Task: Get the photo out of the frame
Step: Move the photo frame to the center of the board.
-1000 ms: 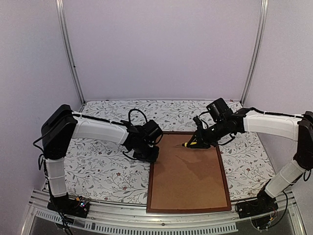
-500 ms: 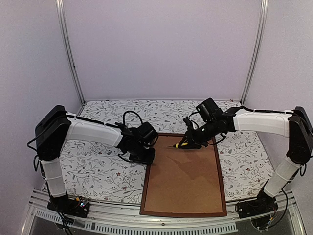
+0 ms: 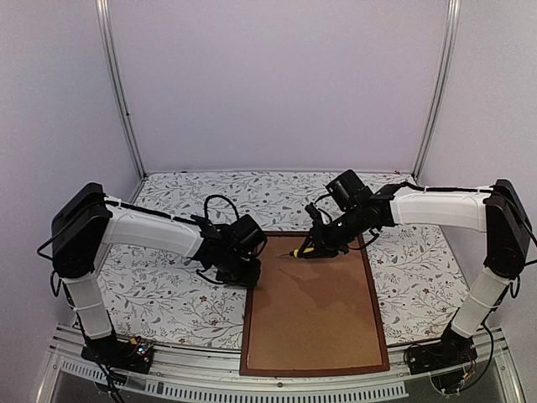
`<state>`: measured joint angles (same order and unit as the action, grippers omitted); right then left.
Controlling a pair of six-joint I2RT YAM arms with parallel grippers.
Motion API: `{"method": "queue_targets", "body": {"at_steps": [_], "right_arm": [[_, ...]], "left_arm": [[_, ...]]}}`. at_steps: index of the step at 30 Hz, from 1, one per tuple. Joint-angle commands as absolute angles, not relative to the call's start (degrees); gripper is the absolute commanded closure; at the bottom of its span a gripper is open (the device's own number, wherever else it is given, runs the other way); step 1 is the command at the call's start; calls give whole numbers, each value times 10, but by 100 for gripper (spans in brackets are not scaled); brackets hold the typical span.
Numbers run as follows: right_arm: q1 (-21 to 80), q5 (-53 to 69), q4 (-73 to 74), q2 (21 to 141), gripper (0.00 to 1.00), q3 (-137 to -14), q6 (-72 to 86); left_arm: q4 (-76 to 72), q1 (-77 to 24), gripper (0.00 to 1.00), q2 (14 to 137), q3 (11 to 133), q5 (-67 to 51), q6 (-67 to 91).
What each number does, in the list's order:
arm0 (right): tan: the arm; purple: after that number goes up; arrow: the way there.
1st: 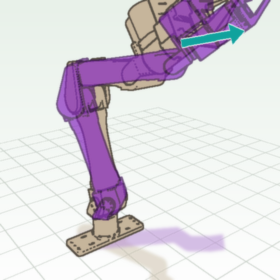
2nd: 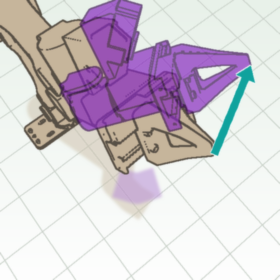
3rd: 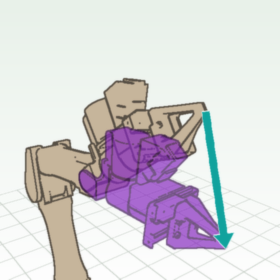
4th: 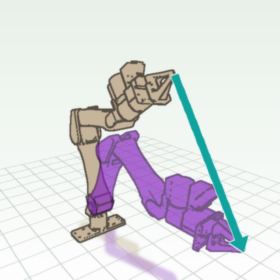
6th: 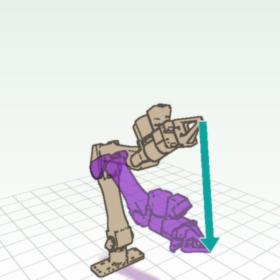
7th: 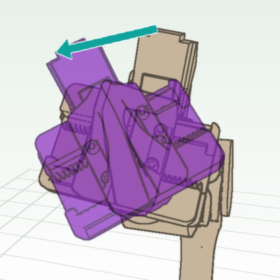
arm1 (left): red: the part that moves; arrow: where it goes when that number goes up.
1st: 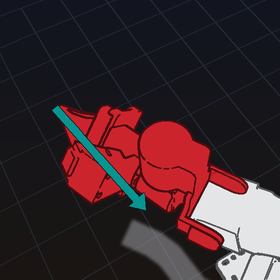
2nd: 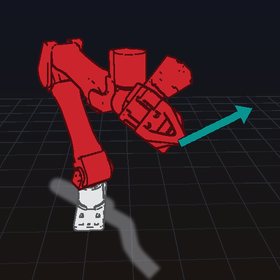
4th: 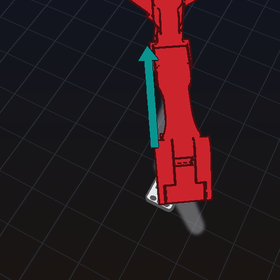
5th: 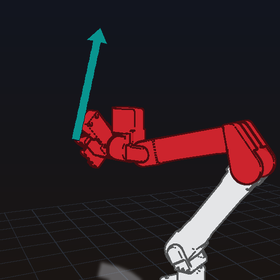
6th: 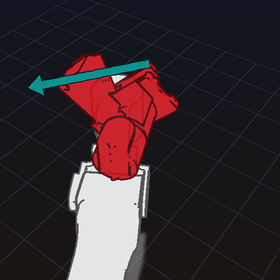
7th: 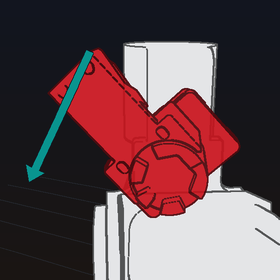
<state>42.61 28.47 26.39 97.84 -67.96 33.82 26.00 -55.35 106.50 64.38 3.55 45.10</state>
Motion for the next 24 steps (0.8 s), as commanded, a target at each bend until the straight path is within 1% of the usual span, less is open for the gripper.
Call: {"method": "queue_targets", "body": {"at_steps": [1, 7, 12, 18, 24], "right_arm": [[434, 300, 250, 995, 100, -706, 338], [436, 313, 244, 1014, 100, -723, 334], [438, 343, 227, 1033, 100, -725, 332], [439, 360, 203, 1060, 100, -721, 336], [426, 380, 178, 1091, 100, -722, 341]], "left_arm": [[276, -568, 73, 1035, 644, 24, 441], [276, -548, 72, 1011, 650, 24, 437], [256, -512, 73, 1001, 642, 5, 430], [232, -473, 77, 1033, 651, -28, 416], [228, -453, 77, 1075, 680, -32, 399]]}}
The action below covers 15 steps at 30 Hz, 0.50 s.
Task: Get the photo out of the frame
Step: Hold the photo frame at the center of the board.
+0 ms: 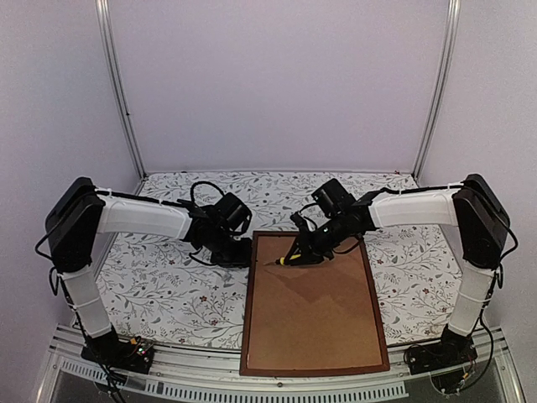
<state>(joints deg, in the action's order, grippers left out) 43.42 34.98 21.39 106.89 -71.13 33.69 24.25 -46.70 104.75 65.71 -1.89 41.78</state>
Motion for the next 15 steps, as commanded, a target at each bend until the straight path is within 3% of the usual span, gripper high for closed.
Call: {"method": "queue_targets", "body": {"at_steps": [1, 15], "right_arm": [[422, 387, 172, 1095, 100, -717, 342], [392, 431, 143, 1155, 100, -718, 328]], "left_arm": [[227, -451, 78, 1081, 686, -33, 397], [228, -435, 83, 1125, 719, -31, 392]]}}
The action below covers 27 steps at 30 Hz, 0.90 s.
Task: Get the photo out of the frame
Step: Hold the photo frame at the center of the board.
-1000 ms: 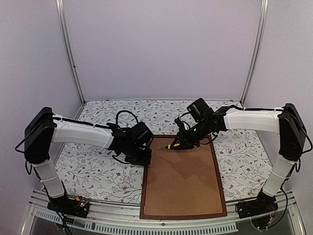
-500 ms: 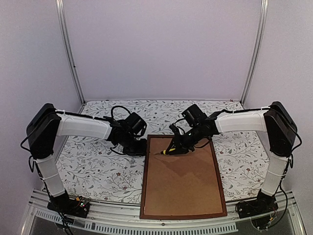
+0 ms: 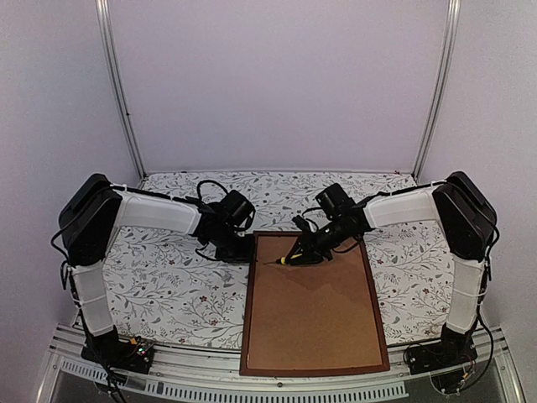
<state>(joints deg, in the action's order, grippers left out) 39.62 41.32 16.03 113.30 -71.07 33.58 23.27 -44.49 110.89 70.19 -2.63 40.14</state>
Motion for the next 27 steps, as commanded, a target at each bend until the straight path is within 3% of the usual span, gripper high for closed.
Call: {"method": "queue_targets", "body": {"at_steps": [1, 12, 27], "right_arm": [[391, 431, 143, 1157, 100, -719, 329], [388, 433, 142, 1188, 100, -738, 329], [397, 443, 190, 1220, 100, -790, 290]], "left_arm": [[228, -435, 84, 1127, 720, -32, 391], [235, -435, 92, 1133, 720, -33, 385], [228, -435, 95, 1139, 714, -53, 378]]}}
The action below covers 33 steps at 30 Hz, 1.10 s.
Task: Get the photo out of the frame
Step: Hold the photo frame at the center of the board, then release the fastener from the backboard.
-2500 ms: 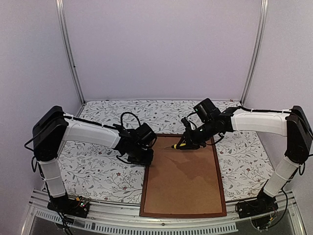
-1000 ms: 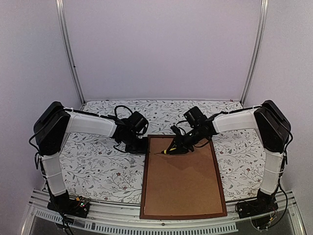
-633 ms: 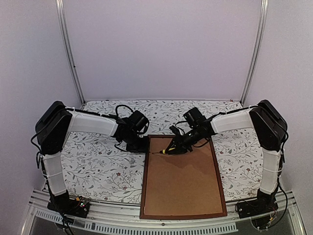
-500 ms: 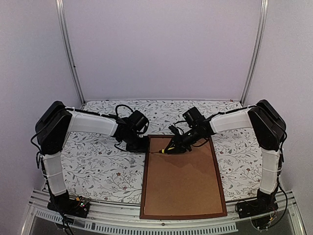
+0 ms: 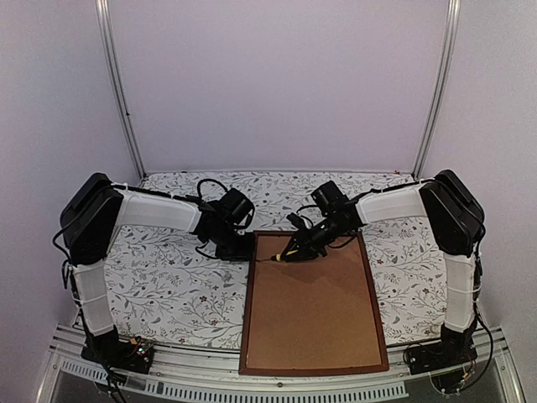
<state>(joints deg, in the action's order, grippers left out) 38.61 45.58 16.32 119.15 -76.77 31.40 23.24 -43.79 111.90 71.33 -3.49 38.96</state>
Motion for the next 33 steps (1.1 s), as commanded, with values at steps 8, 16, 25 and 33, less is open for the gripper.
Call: {"method": "queue_targets", "body": {"at_steps": [8, 16, 25, 33], "right_arm": [[411, 441, 191, 1243, 100, -806, 299], [412, 432, 160, 1238, 100, -805, 329], [418, 442, 140, 1241, 100, -814, 351], [446, 370, 215, 1226, 100, -867, 358]], "left_arm": [[212, -441, 98, 1147, 704, -69, 383], [192, -455, 100, 1150, 683, -84, 395], [176, -464, 100, 1153, 670, -93, 402], [157, -472, 100, 1154, 660, -106, 410]]}}
